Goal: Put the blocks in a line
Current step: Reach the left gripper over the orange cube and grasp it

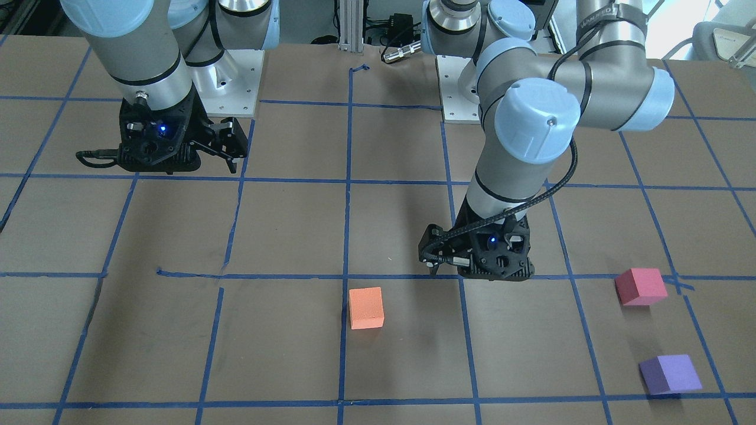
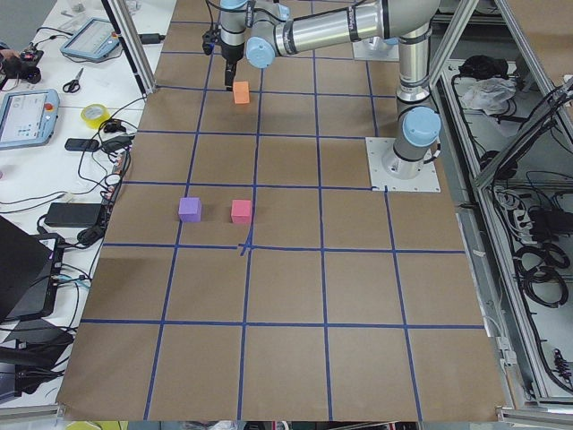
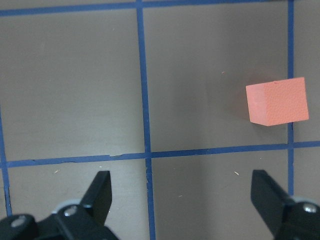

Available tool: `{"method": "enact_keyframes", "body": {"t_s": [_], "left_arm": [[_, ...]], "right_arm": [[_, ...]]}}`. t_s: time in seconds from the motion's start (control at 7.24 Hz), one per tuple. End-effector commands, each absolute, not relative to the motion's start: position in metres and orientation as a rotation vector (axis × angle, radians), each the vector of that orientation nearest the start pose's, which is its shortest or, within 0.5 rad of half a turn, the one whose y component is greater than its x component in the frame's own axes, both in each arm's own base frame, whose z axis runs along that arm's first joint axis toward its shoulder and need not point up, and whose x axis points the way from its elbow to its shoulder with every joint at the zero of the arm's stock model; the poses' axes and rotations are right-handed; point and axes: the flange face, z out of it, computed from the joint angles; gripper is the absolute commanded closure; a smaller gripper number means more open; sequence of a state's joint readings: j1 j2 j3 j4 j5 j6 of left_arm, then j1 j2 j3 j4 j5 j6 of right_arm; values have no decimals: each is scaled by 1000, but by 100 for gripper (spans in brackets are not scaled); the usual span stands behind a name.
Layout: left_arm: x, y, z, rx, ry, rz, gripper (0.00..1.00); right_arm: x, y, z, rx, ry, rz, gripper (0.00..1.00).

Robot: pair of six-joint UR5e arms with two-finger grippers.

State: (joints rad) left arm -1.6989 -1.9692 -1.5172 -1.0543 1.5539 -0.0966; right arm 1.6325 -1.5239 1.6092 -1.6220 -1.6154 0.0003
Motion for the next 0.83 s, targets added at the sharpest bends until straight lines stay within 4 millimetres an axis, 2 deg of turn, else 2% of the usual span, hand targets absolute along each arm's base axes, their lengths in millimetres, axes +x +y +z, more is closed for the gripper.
{"method": "enact_keyframes", "body": {"t_s": [0.0, 0.28, 0.41, 0.55, 0.69], "left_arm": [[-268, -646, 289, 60, 3175, -272, 0], [-291, -645, 246, 24, 3179, -178, 0], [-309, -642, 235, -13, 3183, -173, 0], [-319, -650, 238, -11, 3204, -241, 0], [-322, -650, 231, 4, 3205, -229, 0]], "right_arm": [[164, -496, 457, -91, 3181, 29, 0], [157, -508, 457, -68, 3186, -19, 0], [155, -509, 464, -65, 3186, -36, 0], [156, -505, 471, -67, 3181, -55, 0], [159, -502, 466, -104, 3173, -36, 0]]}}
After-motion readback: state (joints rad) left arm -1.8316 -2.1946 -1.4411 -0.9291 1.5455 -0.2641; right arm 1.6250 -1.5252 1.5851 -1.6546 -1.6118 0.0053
